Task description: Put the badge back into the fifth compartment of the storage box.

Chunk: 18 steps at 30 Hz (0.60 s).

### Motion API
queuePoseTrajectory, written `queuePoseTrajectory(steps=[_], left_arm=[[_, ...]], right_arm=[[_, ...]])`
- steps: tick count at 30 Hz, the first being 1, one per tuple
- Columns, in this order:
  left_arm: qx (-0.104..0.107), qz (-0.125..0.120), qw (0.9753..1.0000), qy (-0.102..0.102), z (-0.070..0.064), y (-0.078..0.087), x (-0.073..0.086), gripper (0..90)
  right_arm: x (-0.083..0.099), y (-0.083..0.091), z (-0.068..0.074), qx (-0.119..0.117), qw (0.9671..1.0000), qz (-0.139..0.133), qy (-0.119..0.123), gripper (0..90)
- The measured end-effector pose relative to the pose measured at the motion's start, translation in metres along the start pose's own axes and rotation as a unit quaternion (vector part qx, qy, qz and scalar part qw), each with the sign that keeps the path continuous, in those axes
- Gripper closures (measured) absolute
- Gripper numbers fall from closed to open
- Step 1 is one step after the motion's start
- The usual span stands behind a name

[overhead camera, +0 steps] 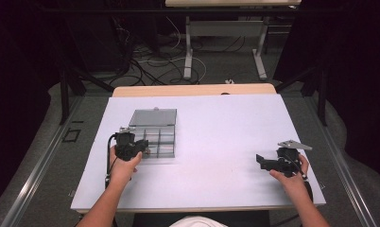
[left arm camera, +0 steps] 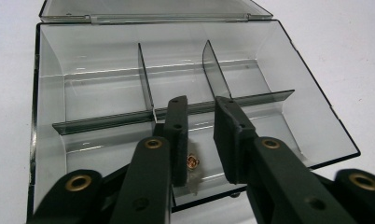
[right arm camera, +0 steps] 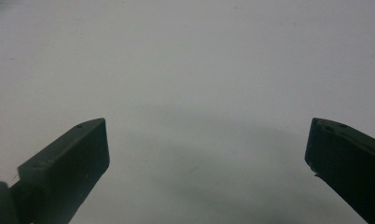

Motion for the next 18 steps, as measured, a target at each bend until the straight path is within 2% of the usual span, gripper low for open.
queuePoseTrajectory(steps=[14, 18], left_arm=[[-0.003, -0.017, 0.9998, -0.005, 0.0, 0.0, -0.0007, 53.9], [0.004, -0.017, 0.9998, -0.009, -0.0002, 0.0004, -0.0014, 48.9]], right_arm=[[-0.0001, -0.0002, -0.0002, 0.0, 1.0, 0.0, 0.0, 0.0], [-0.0002, -0.0001, -0.0001, 0.0, 1.0, -0.001, 0.001, 0.0]])
Point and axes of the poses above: each handheld gripper's, and its own axes: y roughly backward along the jaws, x roughly out of its underside, z roughly to its left, the point moved 5 cm from there along -y, roughly forward along the jaws, and after that the axes turned 2 degrees about x, right-handed, at the moved point
